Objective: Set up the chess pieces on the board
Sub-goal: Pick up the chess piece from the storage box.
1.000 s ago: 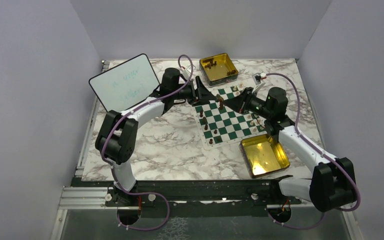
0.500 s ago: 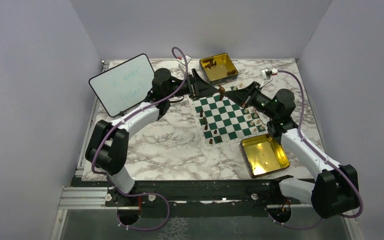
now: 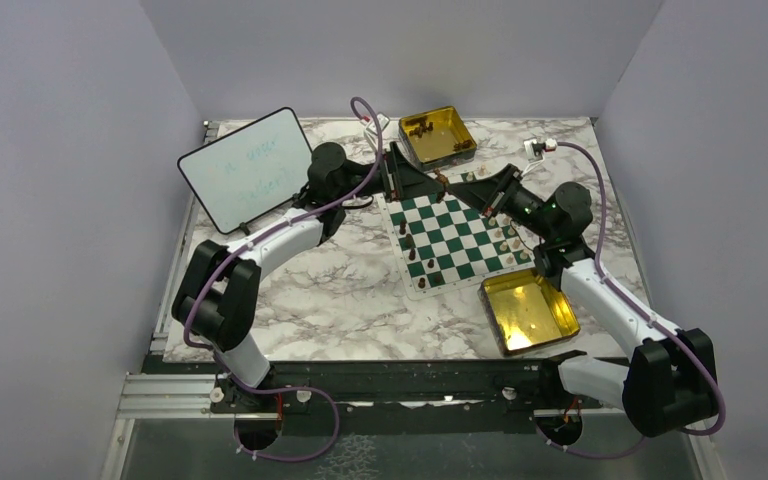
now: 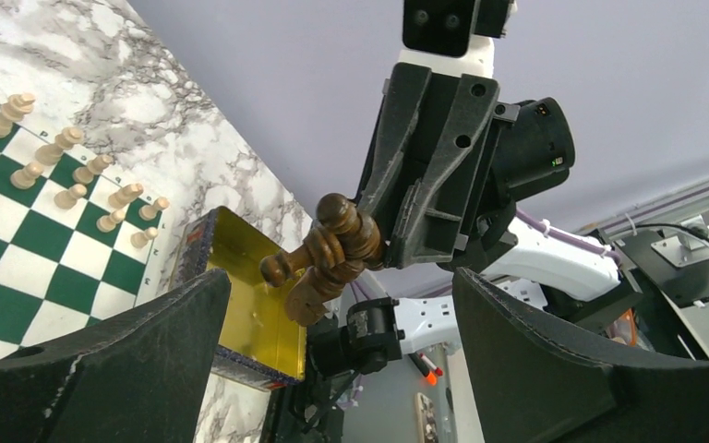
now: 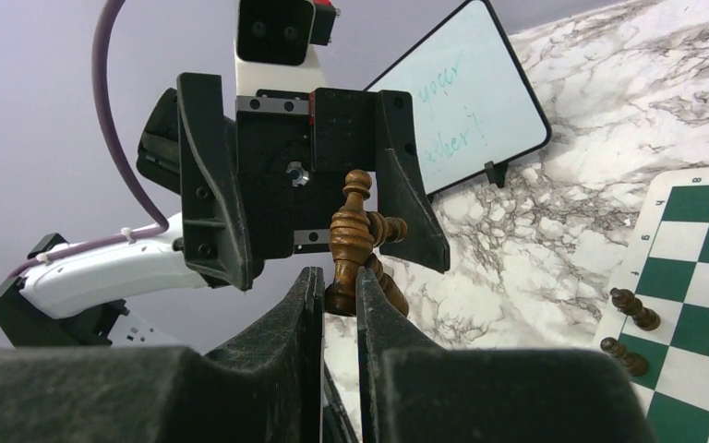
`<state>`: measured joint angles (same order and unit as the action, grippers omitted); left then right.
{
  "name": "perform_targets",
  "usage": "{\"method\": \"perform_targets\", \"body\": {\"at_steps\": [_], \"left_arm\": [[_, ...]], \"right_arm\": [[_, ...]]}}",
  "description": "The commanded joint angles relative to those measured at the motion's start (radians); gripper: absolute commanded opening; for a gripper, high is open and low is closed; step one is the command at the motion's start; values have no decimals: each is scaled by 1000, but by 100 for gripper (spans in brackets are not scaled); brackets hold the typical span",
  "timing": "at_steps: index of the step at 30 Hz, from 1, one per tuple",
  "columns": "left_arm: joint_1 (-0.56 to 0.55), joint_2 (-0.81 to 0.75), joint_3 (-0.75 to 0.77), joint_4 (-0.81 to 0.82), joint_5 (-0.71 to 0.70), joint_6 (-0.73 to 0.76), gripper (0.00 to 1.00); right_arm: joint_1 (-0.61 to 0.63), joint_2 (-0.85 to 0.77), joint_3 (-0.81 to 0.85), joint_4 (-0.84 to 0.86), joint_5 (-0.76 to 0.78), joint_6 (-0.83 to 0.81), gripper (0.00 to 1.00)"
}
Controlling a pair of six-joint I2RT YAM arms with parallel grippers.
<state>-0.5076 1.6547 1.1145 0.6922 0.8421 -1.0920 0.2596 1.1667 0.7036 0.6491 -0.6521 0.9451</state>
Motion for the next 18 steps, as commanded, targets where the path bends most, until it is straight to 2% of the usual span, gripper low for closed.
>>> {"method": "perform_targets", "body": {"at_steps": [1,6,18], "left_arm": [[-18,-14,23,71,0,-6,91],[-20,-13,8,114,-8,-29,89],[-23,-27,-39,176,-14,-56,74]], "right_arm": [[-5,1,-12,63,-31,26,1],[-4,-5,-17,61,-36,22,1],[-5,-3,-31,57,-23,26,1]]}}
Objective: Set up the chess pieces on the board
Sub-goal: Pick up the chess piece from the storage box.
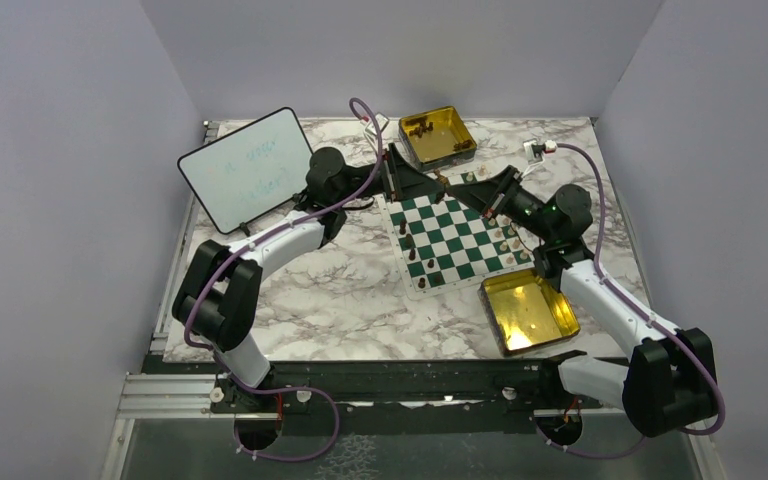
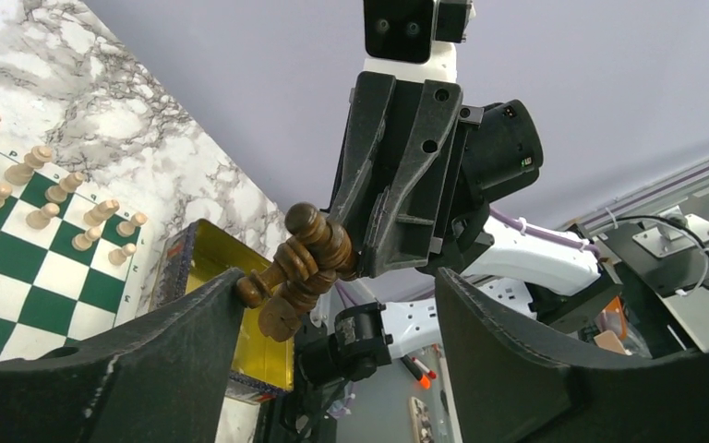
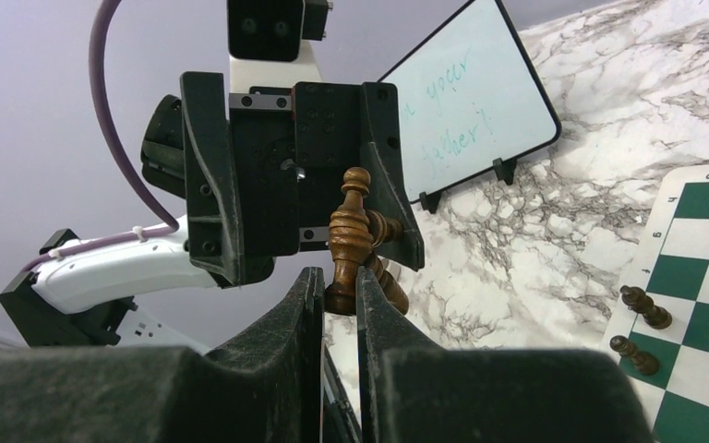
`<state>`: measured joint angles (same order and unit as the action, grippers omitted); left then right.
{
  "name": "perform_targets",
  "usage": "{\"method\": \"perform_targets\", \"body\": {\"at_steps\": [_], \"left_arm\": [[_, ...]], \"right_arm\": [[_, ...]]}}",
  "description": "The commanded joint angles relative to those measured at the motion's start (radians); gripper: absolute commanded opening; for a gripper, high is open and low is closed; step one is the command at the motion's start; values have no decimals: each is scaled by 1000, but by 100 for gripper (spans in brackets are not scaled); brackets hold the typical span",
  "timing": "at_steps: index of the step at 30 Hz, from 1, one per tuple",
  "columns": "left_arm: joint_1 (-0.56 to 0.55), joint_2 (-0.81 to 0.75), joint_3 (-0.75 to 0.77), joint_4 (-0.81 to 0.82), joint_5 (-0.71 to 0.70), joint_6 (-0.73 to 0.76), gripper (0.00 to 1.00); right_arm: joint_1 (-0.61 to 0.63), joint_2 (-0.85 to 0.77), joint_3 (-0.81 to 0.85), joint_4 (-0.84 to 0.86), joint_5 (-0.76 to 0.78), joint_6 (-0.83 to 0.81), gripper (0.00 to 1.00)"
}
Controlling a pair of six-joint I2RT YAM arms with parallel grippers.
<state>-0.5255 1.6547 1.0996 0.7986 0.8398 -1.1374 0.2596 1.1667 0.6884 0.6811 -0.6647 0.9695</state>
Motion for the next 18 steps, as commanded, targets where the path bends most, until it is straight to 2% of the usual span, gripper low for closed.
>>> {"method": "perform_targets", "body": {"at_steps": [1,10,18], "left_arm": [[-5,-27,-31,72,-15,-14,72],[0,-19,-72,136,-42,-64,61],[17,15,-117,304,-59,-182,51]], "right_arm": [[-5,-4,-16,17,-6,-1,1],[-5,7,-24,2,13,-17,1],[-5,22,-29,5,14,-22,1]]}}
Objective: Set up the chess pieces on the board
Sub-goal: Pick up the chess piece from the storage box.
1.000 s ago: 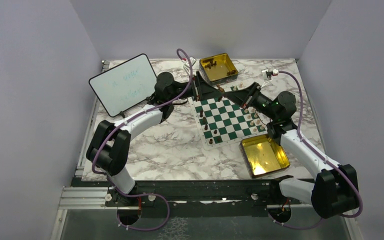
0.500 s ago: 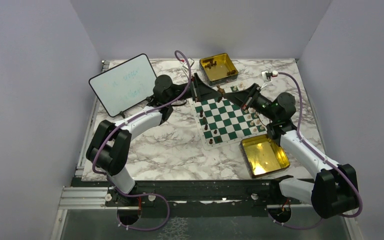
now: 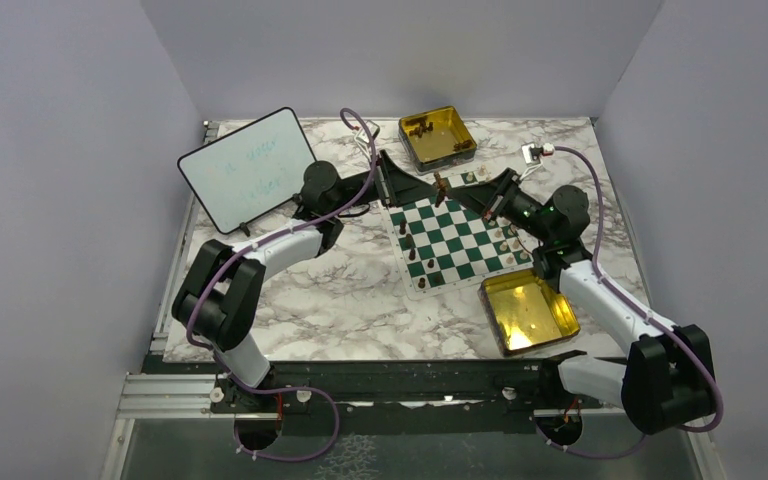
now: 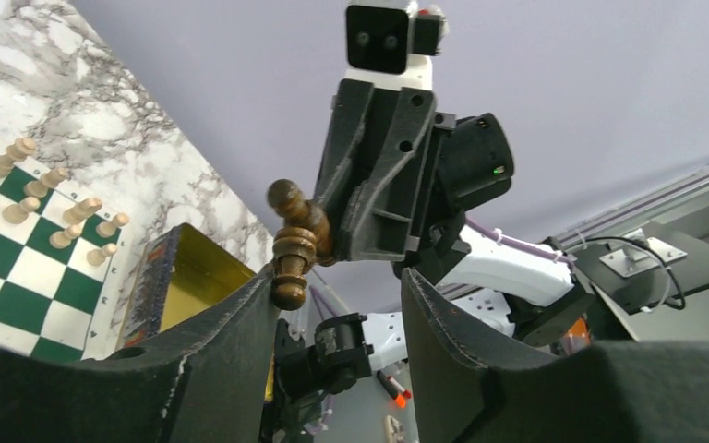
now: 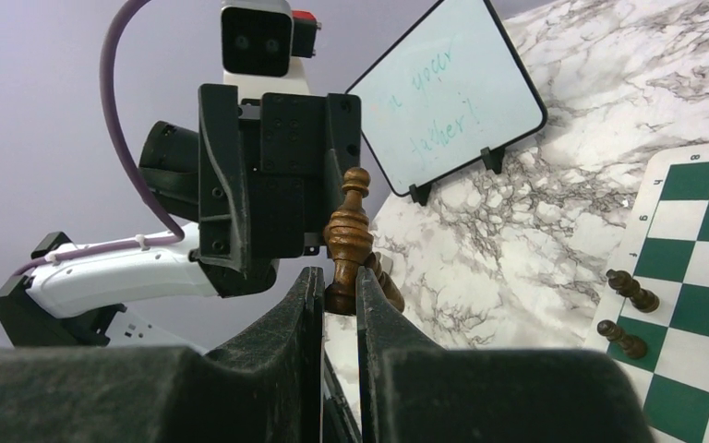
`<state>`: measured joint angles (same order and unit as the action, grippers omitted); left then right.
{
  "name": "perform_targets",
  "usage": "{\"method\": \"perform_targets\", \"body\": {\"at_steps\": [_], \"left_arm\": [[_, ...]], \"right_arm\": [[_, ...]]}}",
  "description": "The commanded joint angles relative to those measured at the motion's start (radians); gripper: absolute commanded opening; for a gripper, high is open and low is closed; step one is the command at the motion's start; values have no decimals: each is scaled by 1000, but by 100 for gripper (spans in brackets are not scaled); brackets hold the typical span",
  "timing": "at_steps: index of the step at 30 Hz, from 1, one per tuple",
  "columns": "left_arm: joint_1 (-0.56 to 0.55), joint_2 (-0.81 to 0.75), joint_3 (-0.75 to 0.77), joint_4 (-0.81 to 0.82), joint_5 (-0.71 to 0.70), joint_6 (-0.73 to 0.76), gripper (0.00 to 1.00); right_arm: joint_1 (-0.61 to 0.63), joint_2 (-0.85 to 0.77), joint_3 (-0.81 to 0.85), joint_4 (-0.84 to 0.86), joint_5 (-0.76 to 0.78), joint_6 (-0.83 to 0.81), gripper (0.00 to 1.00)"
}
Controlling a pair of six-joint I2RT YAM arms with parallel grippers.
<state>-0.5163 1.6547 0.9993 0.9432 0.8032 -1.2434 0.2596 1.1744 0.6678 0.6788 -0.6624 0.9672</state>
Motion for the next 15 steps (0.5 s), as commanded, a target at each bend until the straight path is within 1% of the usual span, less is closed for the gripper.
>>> {"method": "perform_targets", "body": {"at_steps": [1,6,15], "left_arm": [[9,25,-17,178,-21,-90,50],[16,53,-24,237,-21,-129,46],[30,73,-44,240,-32,-132,40]], "right_arm": [[-5,18,-8,9,10,-20,1],[-5,31,-10,11,7,-26,1],[-5,43,-12,15,2,-33,1]]}}
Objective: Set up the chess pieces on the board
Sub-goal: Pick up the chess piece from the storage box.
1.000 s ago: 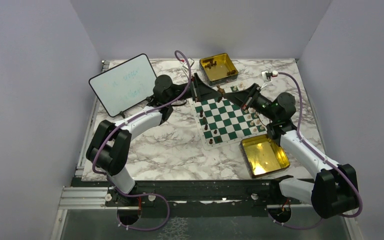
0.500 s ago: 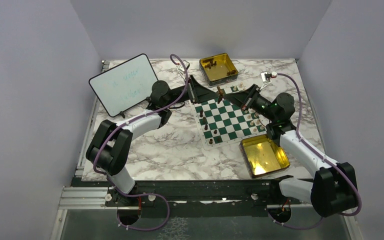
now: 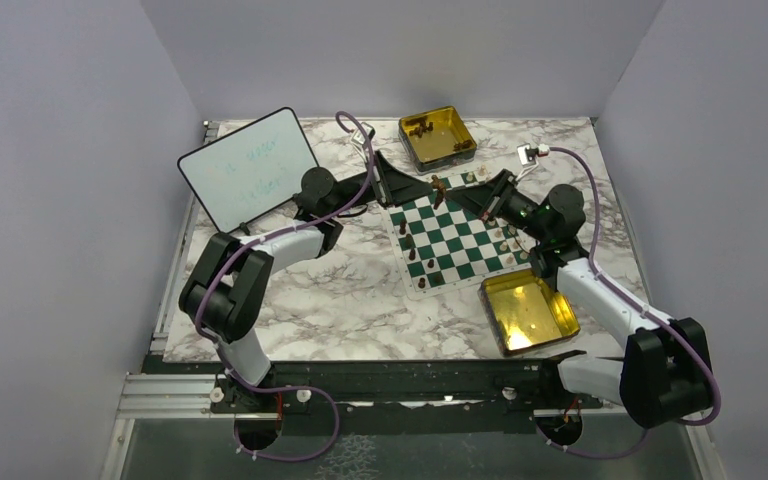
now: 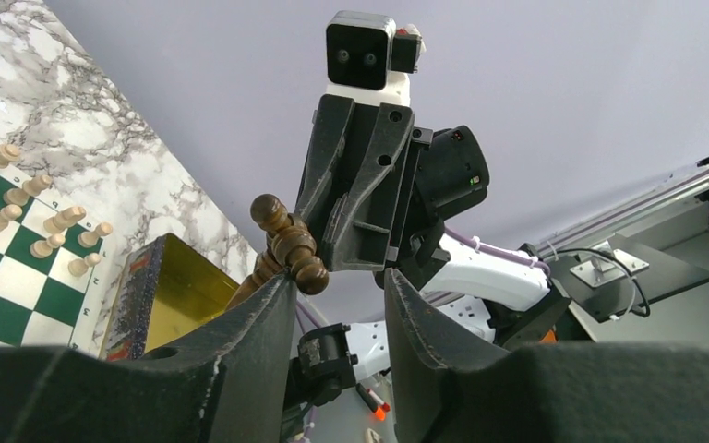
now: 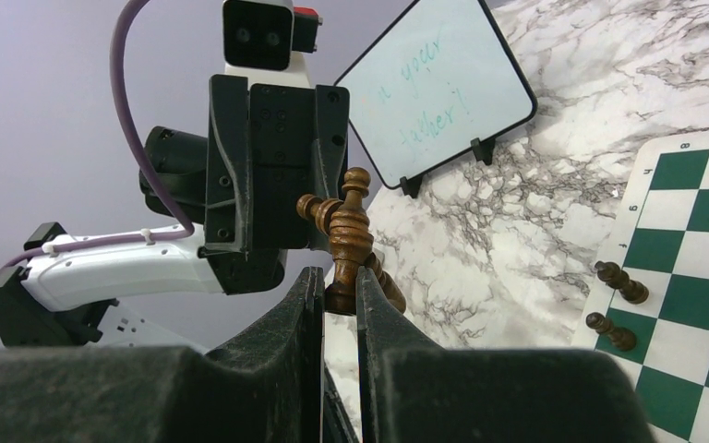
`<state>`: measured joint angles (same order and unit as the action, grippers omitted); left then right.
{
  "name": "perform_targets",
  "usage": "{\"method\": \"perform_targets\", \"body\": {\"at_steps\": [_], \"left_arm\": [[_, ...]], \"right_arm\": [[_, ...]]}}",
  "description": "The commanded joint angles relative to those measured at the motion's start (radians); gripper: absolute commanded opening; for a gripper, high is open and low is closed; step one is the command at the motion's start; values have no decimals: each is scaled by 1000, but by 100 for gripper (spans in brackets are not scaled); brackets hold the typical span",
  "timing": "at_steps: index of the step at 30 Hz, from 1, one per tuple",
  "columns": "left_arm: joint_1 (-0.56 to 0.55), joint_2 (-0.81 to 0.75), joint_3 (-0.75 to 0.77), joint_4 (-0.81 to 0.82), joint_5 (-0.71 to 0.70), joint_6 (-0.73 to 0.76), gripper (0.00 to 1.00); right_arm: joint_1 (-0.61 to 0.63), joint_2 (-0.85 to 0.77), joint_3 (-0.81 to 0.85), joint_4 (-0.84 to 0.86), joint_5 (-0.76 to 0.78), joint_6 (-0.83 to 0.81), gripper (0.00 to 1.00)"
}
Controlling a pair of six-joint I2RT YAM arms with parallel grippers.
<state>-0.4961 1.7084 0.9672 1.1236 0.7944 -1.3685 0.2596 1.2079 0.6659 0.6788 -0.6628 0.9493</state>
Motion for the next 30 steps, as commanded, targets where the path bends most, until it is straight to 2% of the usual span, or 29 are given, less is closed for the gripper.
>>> {"method": "perform_targets", "body": {"at_steps": [1,13,23,30], "left_arm": [[11,23,-12,59,-23,-9,40],[16,43,-4,50,-27,13,39],[18,44,-4,3,-26,51,20],[22,14,-3,-152,-32,153,12]], "right_arm": [[-5,10,-11,15,2,-16,1],[-5,8,-15,-5,-17,-39,1],[-4,2,-15,-37,-6,-69,1],[-5,-24,-6,-129,30,-143,1]]}}
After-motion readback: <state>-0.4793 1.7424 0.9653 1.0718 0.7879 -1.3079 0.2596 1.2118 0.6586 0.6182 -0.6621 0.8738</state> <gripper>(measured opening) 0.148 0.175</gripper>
